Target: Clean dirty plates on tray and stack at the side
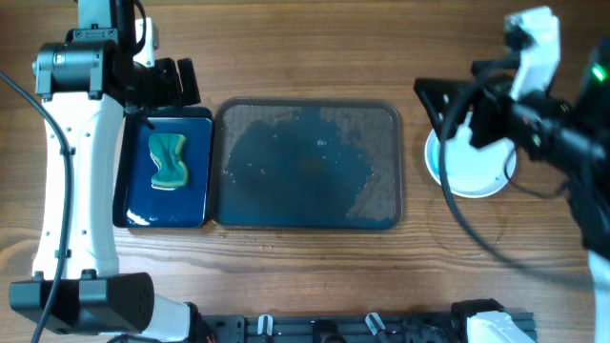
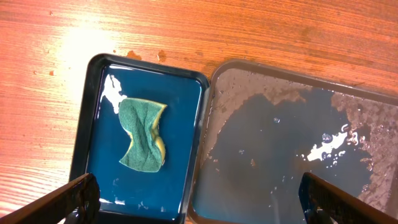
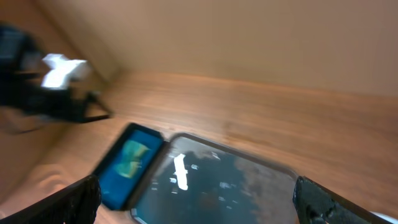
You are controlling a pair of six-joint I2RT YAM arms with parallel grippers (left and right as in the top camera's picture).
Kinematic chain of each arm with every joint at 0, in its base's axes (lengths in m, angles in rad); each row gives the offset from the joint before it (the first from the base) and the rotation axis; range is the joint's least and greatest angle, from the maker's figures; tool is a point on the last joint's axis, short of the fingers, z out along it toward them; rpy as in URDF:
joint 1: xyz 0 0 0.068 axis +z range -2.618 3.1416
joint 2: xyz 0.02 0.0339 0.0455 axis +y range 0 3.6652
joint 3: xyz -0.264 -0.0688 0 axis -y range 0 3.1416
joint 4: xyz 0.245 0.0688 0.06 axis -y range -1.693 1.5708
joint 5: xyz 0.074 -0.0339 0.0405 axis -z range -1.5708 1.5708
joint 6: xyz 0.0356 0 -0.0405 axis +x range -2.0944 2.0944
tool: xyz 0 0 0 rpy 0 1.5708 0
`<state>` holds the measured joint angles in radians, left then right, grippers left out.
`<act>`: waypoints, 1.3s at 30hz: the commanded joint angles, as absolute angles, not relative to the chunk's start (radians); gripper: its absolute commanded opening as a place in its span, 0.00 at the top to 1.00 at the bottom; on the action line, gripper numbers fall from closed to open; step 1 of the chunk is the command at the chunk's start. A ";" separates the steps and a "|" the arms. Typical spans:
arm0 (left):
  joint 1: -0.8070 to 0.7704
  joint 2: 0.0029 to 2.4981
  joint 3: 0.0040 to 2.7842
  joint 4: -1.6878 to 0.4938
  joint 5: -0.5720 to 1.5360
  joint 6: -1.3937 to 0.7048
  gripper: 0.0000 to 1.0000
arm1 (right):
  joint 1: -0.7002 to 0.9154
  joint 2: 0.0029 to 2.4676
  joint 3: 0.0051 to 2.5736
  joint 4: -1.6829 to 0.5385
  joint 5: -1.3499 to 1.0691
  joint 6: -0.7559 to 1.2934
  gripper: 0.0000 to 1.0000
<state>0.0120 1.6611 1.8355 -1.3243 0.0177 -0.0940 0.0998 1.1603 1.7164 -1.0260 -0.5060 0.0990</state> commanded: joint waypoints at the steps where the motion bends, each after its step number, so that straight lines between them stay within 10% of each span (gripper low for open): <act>1: 0.007 1.668 1.839 -1.321 0.033 -0.093 0.00 | 0.104 1.099 1.730 -1.040 -0.600 0.081 0.00; 11: 0.007 1.668 1.839 -1.321 0.033 -0.093 0.00 | 0.104 1.066 1.608 -0.952 -0.305 0.075 0.00; 26: 0.007 1.668 1.839 -1.321 0.033 -0.093 0.00 | 0.033 0.202 0.247 0.100 -0.307 0.030 0.00; 39: 0.007 1.668 1.839 -1.321 0.033 -0.093 0.00 | 0.035 0.004 0.005 0.010 -0.154 0.239 0.00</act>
<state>0.0120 1.6634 1.8355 -1.3239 0.0250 -0.0940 0.0372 0.0193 0.0063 0.0044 -0.1589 0.2230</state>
